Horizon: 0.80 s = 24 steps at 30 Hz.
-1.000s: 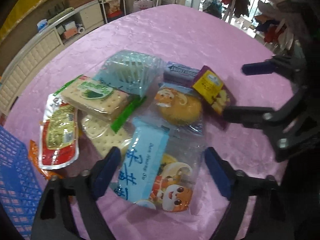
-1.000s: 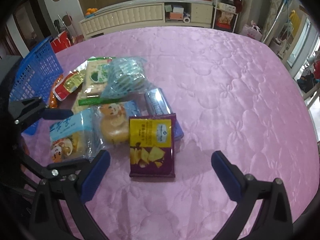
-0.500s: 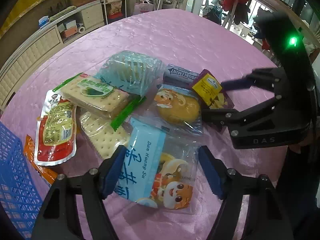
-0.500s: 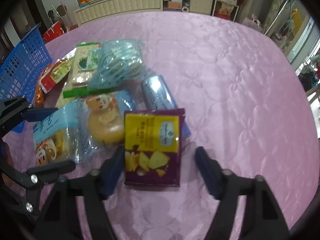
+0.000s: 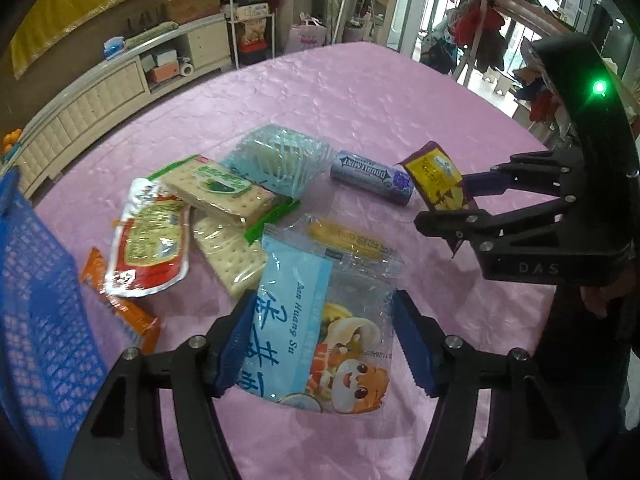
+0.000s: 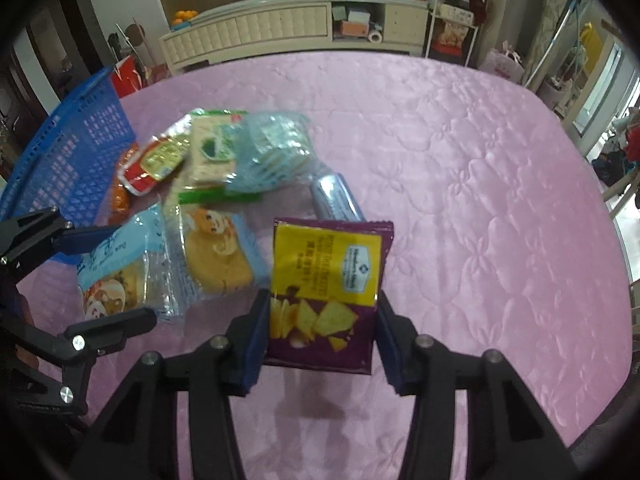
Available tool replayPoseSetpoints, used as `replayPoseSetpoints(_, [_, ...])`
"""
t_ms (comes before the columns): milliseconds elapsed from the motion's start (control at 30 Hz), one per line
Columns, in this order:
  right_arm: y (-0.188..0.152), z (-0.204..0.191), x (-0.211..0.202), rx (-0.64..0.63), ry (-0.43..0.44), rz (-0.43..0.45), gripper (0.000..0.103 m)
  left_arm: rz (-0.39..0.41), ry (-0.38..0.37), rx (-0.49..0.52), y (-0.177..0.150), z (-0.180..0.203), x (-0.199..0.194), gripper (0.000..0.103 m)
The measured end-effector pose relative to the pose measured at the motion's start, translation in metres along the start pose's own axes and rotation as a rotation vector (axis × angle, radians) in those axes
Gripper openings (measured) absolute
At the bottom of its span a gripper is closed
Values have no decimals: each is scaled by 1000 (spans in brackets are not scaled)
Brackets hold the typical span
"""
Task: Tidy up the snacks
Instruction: 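Grasp the blue Dan Huang Su bag with left tool while right tool grasps purple chips box, then carry the blue bag into the basket and open left tool while right tool carries chips box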
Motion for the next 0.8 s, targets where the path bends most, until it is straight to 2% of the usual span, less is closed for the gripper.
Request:
replayPoseSetpoints(267, [20,-32,-40,-30,36,74,53,67,49,-32,7,-6,-53,64])
replayPoseSetpoints(467, [32,-57,-65,-50,71,129,53,160,81,-51,23,-14,-102,64])
replayPoseSetpoints(800, [62,-104,-95,-98,157,205,53,258,187,-65,38,-51,-169,64])
Point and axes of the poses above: each gripper's, at about its wrist camera, not at the fingertips, and x roughly the way its jaws point, z to its right, y to its top, the point moved 9 cm from there along x, roughly the way its jaws point, and after that the axes turned 13 degrees about z, right-handed, at the moved point
